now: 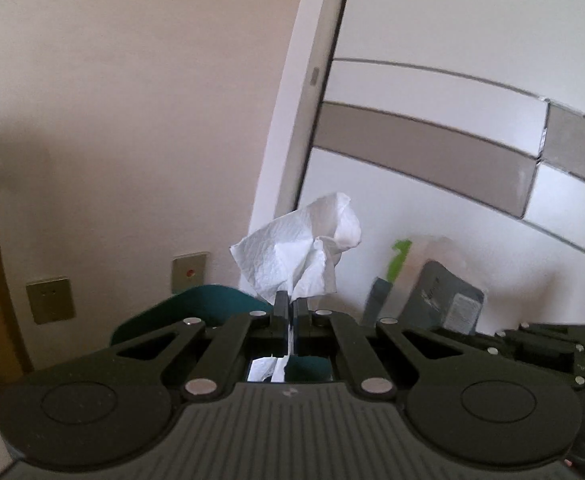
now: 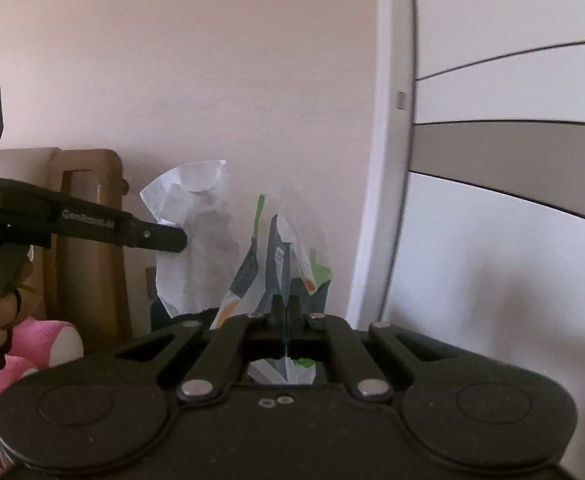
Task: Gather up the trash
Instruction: 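Lift tissue and plastic bag with both tools and carry them to the teal bin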
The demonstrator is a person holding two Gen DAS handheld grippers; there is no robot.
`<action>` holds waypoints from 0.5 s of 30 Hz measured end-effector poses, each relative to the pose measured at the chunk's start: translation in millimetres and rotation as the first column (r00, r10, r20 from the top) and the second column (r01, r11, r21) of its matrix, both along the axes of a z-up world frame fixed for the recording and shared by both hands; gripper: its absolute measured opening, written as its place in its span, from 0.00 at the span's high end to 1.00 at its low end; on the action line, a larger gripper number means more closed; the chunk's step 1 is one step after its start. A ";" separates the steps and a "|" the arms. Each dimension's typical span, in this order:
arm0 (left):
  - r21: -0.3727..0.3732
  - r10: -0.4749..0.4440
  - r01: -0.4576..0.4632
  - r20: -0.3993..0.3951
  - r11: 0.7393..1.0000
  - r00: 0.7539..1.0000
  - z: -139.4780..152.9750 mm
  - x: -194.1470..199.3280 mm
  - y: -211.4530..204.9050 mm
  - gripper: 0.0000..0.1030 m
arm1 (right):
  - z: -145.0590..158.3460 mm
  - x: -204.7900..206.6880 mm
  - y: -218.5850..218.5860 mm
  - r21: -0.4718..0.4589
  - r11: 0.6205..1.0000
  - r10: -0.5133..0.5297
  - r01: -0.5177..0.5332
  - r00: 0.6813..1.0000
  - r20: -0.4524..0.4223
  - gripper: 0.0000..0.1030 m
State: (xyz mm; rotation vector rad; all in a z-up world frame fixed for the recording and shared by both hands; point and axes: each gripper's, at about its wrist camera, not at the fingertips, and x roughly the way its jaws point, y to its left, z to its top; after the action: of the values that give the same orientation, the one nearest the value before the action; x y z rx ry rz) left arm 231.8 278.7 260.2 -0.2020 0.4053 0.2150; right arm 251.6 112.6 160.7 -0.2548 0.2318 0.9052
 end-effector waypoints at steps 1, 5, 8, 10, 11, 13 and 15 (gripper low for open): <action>-0.002 0.001 -0.001 -0.011 1.000 1.000 -4.5 1.0 0.5 0.98 | -9.0 0.4 0.0 -0.005 1.000 0.006 -0.006 1.000 0.001 1.00; -0.014 0.006 -0.007 -0.069 1.000 0.998 -37.0 15.5 17.9 0.98 | -19.4 17.4 30.3 -0.035 0.999 0.022 -0.023 1.000 -0.018 1.00; -0.036 0.010 -0.014 -0.122 0.999 0.992 -59.2 27.2 32.2 0.98 | -34.3 20.5 48.2 -0.063 0.998 0.028 -0.030 0.999 -0.039 1.00; -0.044 0.013 -0.021 -0.158 0.999 0.987 -73.0 39.2 41.3 0.98 | -45.8 29.0 60.4 -0.088 0.996 0.028 -0.033 0.998 -0.051 1.00; -0.047 0.013 -0.022 -0.173 0.999 0.985 -79.2 43.9 44.1 0.98 | -50.0 34.8 67.1 -0.099 0.994 0.030 -0.036 0.998 -0.058 1.00; -0.050 0.010 -0.021 -0.197 0.999 0.980 -86.6 53.8 48.9 0.98 | -58.7 39.3 75.4 -0.118 0.992 0.031 -0.038 0.998 -0.061 1.00; -0.054 0.003 -0.015 -0.217 0.998 0.976 -93.1 66.0 51.5 0.98 | -64.3 43.0 81.1 -0.131 0.990 0.035 -0.043 0.998 -0.060 1.00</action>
State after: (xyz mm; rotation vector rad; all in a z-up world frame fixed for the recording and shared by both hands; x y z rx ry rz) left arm 297.7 330.2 167.0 -0.2354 0.6281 0.2363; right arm 294.6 193.7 96.4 -0.3573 0.3416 0.9379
